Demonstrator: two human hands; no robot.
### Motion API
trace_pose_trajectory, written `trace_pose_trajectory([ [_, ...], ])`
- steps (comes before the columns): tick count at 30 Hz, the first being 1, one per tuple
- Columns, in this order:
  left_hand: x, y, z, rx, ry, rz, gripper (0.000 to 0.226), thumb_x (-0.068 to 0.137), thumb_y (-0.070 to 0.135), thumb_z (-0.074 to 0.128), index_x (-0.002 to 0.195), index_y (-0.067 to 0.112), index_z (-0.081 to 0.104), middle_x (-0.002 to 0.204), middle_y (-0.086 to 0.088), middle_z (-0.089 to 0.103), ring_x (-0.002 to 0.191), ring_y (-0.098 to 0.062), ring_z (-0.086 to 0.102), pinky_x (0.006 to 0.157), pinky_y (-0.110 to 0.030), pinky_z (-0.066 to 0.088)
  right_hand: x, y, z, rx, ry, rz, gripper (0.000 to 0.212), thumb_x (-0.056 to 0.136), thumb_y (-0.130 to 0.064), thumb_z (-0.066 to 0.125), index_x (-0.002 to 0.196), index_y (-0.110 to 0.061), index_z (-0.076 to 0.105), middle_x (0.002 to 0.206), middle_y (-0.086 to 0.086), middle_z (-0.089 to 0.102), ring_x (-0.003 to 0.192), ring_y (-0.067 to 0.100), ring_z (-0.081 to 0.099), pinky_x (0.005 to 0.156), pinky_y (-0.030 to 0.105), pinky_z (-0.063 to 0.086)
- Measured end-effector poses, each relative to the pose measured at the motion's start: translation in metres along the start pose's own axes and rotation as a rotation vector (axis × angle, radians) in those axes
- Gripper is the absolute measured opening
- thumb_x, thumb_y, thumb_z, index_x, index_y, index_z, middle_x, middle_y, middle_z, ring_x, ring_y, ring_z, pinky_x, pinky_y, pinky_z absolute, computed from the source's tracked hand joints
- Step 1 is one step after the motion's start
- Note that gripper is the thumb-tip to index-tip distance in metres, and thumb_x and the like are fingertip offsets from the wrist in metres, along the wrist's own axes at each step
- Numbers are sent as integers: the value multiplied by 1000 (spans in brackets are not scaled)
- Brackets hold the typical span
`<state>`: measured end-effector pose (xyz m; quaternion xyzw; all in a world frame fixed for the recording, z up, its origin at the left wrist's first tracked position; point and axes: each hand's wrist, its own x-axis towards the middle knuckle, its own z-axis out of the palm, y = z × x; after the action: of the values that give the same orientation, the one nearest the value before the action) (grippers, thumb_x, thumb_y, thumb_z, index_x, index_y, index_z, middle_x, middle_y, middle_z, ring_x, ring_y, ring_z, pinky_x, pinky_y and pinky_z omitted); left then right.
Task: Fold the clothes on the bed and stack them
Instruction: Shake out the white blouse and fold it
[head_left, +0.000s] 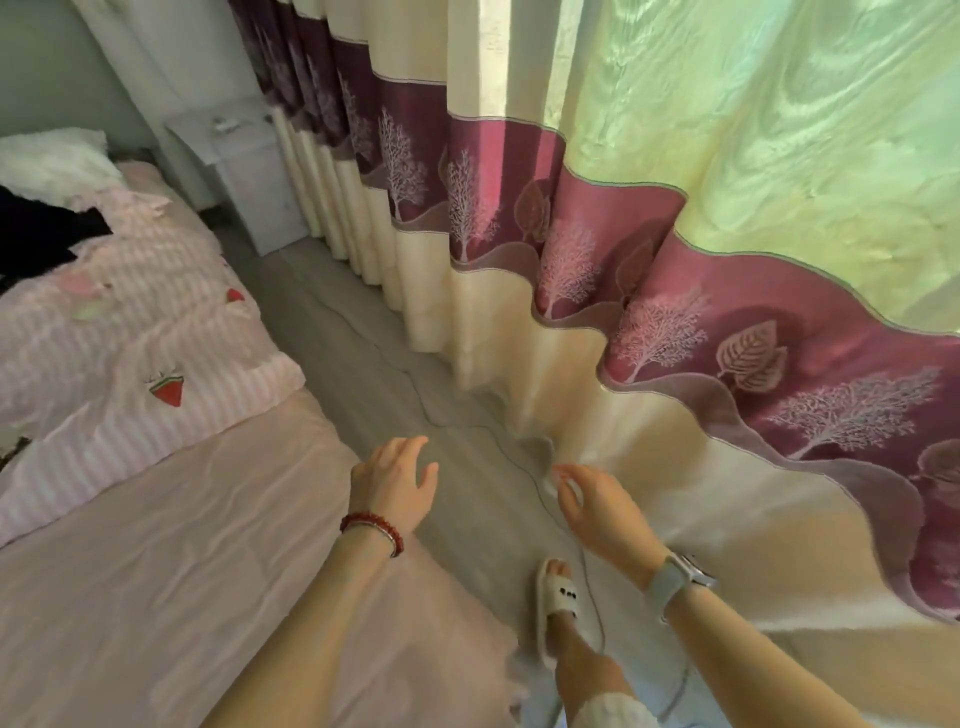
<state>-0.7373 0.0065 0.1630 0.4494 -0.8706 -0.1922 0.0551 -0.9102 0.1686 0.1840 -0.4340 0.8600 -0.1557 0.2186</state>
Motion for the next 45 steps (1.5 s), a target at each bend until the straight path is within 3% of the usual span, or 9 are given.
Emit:
trace_pose_trajectory([
  [10, 143, 0, 4, -11, 86, -374, 41, 94, 35, 44, 131, 20, 47, 133, -2, 51, 119, -23, 48, 94, -34, 40, 228, -16, -31, -216, -138, -368, 30, 95, -25, 36, 120, -19, 52, 118, 2, 55, 112, 25, 46, 88, 33, 37],
  [17, 176, -24, -42, -40, 154, -552, 35, 94, 32, 43, 127, 21, 50, 128, 0, 54, 114, -21, 51, 91, -34, 42, 327, -94, -33, -217, -249, -608, 22, 94, -22, 36, 105, -14, 53, 111, 6, 57, 107, 29, 50, 79, 31, 36],
  [19, 175, -45, -60, -34, 200, -631, 30, 92, 28, 45, 119, 22, 54, 118, -2, 59, 108, -23, 54, 83, -33, 44, 350, -129, -26, -186, -277, -688, 26, 94, -21, 37, 113, -16, 54, 112, 5, 57, 108, 28, 50, 81, 33, 37],
  [21, 179, -72, -80, -34, 249, -708, 27, 90, 27, 45, 114, 22, 56, 113, -3, 59, 107, -24, 55, 80, -33, 44, 376, -169, -15, -162, -307, -750, 31, 95, -21, 36, 121, -20, 53, 117, 4, 57, 111, 28, 50, 86, 34, 38],
  [25, 221, -151, -123, -59, 320, -835, 39, 95, 31, 44, 131, 19, 47, 131, -5, 52, 118, -24, 48, 96, -37, 41, 434, -262, 12, -127, -377, -864, 37, 96, -23, 34, 130, -20, 50, 125, 3, 57, 115, 28, 51, 93, 36, 40],
  [32, 300, -299, -216, -143, 436, -934, 41, 96, 32, 43, 134, 18, 44, 134, -7, 48, 121, -26, 46, 97, -40, 40, 524, -452, 62, -136, -475, -969, 36, 98, -21, 34, 131, -16, 47, 125, 7, 57, 113, 24, 52, 85, 25, 36],
  [37, 323, -385, -250, -205, 470, -1057, 42, 96, 32, 42, 135, 19, 44, 138, -6, 44, 124, -24, 44, 98, -38, 40, 570, -543, 101, -150, -648, -979, 42, 100, -22, 32, 141, -16, 34, 142, 4, 40, 131, 19, 36, 106, 28, 30],
  [40, 329, -435, -259, -261, 488, -1149, 41, 96, 33, 43, 134, 19, 44, 137, -6, 44, 123, -24, 44, 99, -40, 40, 598, -596, 136, -229, -731, -1044, 44, 100, -26, 30, 143, -17, 31, 145, 2, 36, 135, 17, 31, 108, 29, 29],
  [45, 339, -538, -281, -301, 560, -1329, 40, 94, 28, 47, 132, 15, 46, 135, -10, 46, 121, -26, 46, 98, -39, 40, 630, -717, 213, -276, -805, -1211, 37, 98, -20, 34, 132, -12, 44, 130, 8, 50, 121, 25, 46, 99, 37, 41],
])
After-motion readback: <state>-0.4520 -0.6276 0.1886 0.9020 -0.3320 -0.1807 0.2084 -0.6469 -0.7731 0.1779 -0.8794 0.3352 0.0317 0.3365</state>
